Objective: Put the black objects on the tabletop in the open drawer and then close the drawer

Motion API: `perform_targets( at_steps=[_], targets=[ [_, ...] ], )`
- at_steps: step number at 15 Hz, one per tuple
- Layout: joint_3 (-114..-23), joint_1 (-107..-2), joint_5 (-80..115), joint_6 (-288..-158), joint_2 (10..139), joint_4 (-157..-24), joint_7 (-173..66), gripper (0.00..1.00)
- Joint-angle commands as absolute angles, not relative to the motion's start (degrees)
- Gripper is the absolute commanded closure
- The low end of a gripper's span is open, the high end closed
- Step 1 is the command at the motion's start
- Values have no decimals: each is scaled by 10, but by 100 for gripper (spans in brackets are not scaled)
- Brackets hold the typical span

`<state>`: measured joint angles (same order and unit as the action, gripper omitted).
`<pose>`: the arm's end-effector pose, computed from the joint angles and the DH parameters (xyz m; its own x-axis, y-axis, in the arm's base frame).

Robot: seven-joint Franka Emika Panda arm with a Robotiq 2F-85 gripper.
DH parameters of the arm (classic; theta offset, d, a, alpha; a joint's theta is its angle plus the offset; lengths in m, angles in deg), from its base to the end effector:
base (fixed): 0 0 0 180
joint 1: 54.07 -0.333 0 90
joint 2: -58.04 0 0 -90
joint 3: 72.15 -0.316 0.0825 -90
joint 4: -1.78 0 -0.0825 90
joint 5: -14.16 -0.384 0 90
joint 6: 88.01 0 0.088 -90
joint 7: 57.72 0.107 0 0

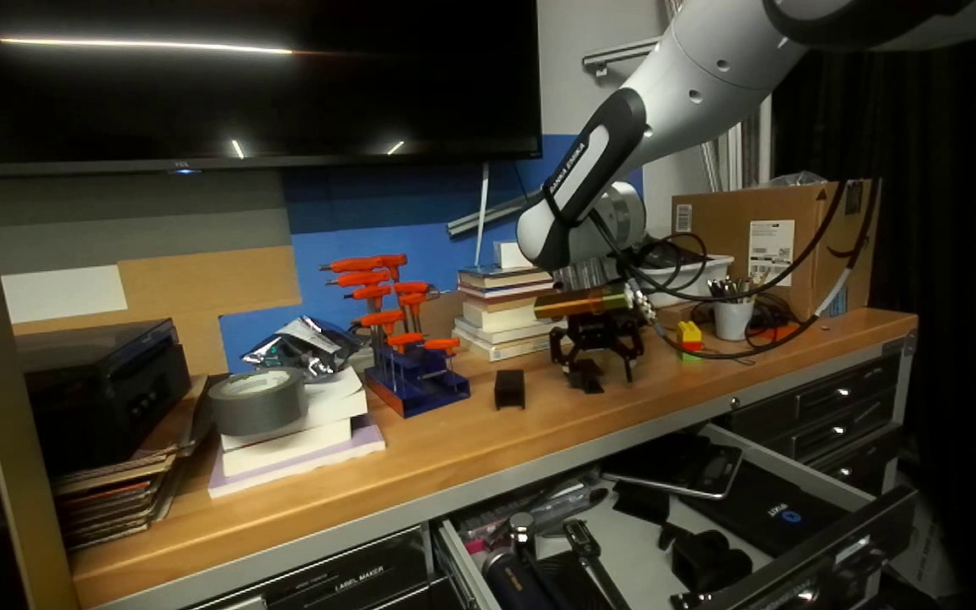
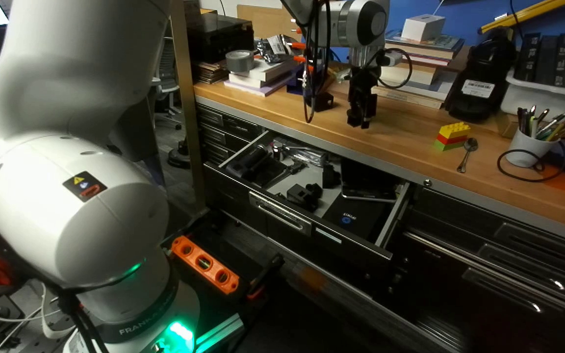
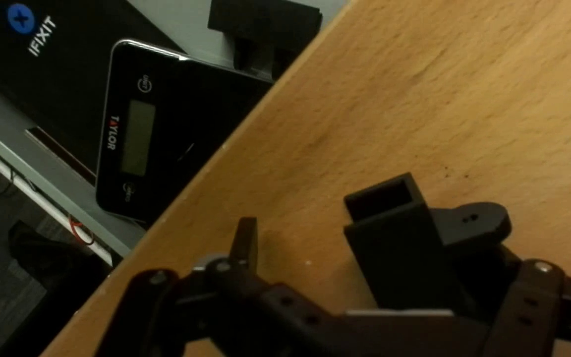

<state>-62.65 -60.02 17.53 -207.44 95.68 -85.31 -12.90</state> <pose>0.6986 -0.0286 0.2725 0.7104 -0.7025 0.0419 -0.6981 -0.6959 0.1683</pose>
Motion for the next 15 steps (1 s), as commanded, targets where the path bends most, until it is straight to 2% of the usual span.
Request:
perform_targets(
  at_steps=[1,2,4,5,10,11,15],
  targets=[
    [-634,-598,170,-2062,950,-847,-111,6],
    [-634,-598,175,-2070,950,-849,-115,28],
    [-637,-596,173,-2069,952,-848,-120,32],
    [-637,-596,172,-2071,953,-847,-120,38],
    [-644,-590,168,-2078,950,-851,-137,77],
    [-646,-587,168,-2085,946,-857,-148,79],
    [-655,-577,167,-2110,916,-906,-215,75]
  ],
)
